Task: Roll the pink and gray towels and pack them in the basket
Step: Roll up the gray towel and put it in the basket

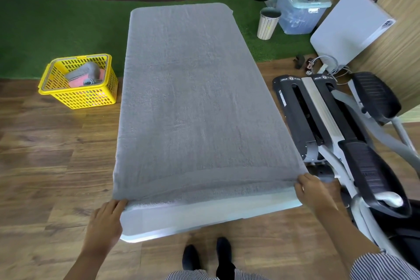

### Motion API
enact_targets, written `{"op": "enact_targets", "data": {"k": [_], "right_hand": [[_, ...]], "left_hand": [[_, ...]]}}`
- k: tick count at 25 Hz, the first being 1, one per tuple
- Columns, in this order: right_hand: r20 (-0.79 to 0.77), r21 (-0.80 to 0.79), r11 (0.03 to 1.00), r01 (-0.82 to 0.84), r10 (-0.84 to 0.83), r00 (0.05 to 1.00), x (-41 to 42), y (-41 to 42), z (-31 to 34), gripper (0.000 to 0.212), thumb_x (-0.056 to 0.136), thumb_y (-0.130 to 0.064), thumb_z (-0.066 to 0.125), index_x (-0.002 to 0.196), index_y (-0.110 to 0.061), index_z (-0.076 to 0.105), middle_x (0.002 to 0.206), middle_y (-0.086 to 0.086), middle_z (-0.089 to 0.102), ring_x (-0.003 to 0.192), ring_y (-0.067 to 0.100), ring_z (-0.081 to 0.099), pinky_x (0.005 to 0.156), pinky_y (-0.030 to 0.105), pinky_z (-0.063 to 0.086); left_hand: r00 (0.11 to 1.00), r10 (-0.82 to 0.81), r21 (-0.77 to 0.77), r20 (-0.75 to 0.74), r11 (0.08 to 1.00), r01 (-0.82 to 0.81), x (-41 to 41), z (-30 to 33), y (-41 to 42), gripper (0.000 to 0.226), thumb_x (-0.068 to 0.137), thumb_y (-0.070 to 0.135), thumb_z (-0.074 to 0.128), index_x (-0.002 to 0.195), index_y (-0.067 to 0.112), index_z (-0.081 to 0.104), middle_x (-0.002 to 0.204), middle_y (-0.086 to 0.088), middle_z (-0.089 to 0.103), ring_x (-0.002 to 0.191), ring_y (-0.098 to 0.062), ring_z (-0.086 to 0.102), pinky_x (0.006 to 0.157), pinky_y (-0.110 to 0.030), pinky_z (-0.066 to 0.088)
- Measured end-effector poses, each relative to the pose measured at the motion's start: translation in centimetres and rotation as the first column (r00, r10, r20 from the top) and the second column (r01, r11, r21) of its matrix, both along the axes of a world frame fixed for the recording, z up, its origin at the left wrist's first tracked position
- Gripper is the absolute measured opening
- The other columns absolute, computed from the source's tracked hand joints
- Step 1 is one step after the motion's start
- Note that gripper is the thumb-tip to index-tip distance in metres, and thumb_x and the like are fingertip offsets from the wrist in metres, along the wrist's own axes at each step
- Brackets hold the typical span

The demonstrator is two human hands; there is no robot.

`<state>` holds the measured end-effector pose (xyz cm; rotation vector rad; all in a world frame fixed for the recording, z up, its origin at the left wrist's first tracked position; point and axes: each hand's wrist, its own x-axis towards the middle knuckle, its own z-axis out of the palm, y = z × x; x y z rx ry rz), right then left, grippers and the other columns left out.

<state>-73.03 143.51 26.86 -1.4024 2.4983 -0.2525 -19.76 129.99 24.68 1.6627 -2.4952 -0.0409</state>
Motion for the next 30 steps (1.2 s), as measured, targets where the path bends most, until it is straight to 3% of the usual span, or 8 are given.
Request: {"op": "enact_targets", "data": {"k": [3,5,8,15,19,24,26,30], "right_hand": [[-0.030,-0.040,0.999,0.017,-0.019,0.999,0.3,-0.3,0.4,0.004,0.075,0.004,0.060,0.074,0.002,0.057,0.077,0.015,0.053,0.071,0.038,0.052,0.056,0.033,0.034],[-0.140,-0.063,0.998,-0.011,0.002,0.990,0.9,-0.6,0.7,0.015,0.071,0.007,0.064,0.081,-0.002,0.058,0.085,0.015,0.056,0.070,0.038,0.055,0.052,0.031,0.031],[-0.251,-0.086,0.982,-0.169,0.143,0.958,1.0,-0.8,0.6,0.035,0.055,0.018,0.072,0.080,-0.005,0.063,0.078,0.010,0.061,0.064,0.033,0.058,0.046,0.033,0.041],[-0.187,-0.100,0.972,-0.211,0.190,0.964,0.8,-0.3,0.2,0.042,0.051,0.012,0.075,0.090,-0.002,0.068,0.087,0.011,0.067,0.083,0.033,0.064,0.051,0.036,0.054],[-0.173,-0.063,0.980,-0.190,0.177,0.969,0.5,-0.8,0.2,0.026,0.056,0.013,0.070,0.074,-0.006,0.065,0.070,0.007,0.063,0.070,0.032,0.060,0.045,0.035,0.048],[-0.248,-0.035,0.976,-0.214,0.199,0.948,0.5,-1.1,0.7,0.014,0.064,-0.015,0.050,0.053,-0.010,0.057,0.051,0.003,0.053,0.051,0.028,0.053,0.050,0.038,0.046],[-0.287,-0.032,0.976,-0.217,0.199,0.937,0.4,-1.2,0.4,0.005,0.063,-0.008,0.060,0.058,-0.007,0.061,0.059,0.007,0.056,0.055,0.031,0.055,0.052,0.041,0.048],[-0.330,-0.051,0.976,-0.212,0.184,0.926,0.1,-2.1,0.1,0.039,0.047,0.019,0.068,0.079,-0.003,0.064,0.077,0.012,0.060,0.068,0.034,0.058,0.059,0.042,0.049]], "left_hand": [[1.000,-0.009,-0.020,-0.001,1.000,0.009,-0.5,0.5,-0.6,0.054,0.062,0.005,0.026,0.103,0.010,0.061,0.095,-0.009,0.066,0.089,-0.026,0.061,0.067,-0.047,0.049],[0.997,0.069,-0.062,-0.032,0.996,-0.071,-1.5,0.8,-0.8,0.047,0.070,0.003,0.031,0.102,0.006,0.065,0.103,-0.011,0.067,0.092,-0.033,0.065,0.080,-0.049,0.047],[0.996,0.045,-0.131,-0.080,0.990,-0.056,-2.4,0.6,-0.6,0.038,0.074,0.001,0.035,0.096,0.006,0.065,0.102,-0.012,0.066,0.090,-0.035,0.064,0.078,-0.050,0.046],[0.997,-0.016,-0.117,-0.077,0.993,0.007,-1.8,-0.6,-0.7,0.042,0.084,0.019,0.038,0.105,0.001,0.070,0.106,-0.012,0.068,0.093,-0.032,0.065,0.094,-0.045,0.042],[1.000,-0.001,-0.159,-0.005,0.987,0.000,-1.7,0.1,-0.5,0.048,0.072,-0.002,0.034,0.103,0.008,0.068,0.094,-0.004,0.068,0.082,-0.028,0.067,0.091,-0.051,0.040],[0.998,-0.045,-0.175,0.042,0.983,0.052,-0.5,0.4,0.0,0.049,0.065,0.004,0.026,0.097,0.015,0.062,0.084,0.000,0.065,0.075,-0.022,0.067,0.090,-0.055,0.036],[0.998,-0.043,-0.189,0.051,0.981,0.051,-0.3,0.1,0.0,0.051,0.066,0.005,0.028,0.099,0.015,0.065,0.090,-0.002,0.065,0.082,-0.024,0.066,0.088,-0.053,0.038],[0.998,0.049,-0.209,-0.038,0.976,-0.056,-1.8,0.6,-0.9,0.045,0.066,0.000,0.038,0.099,0.010,0.068,0.100,-0.010,0.065,0.088,-0.032,0.060,0.074,-0.048,0.042]]}}
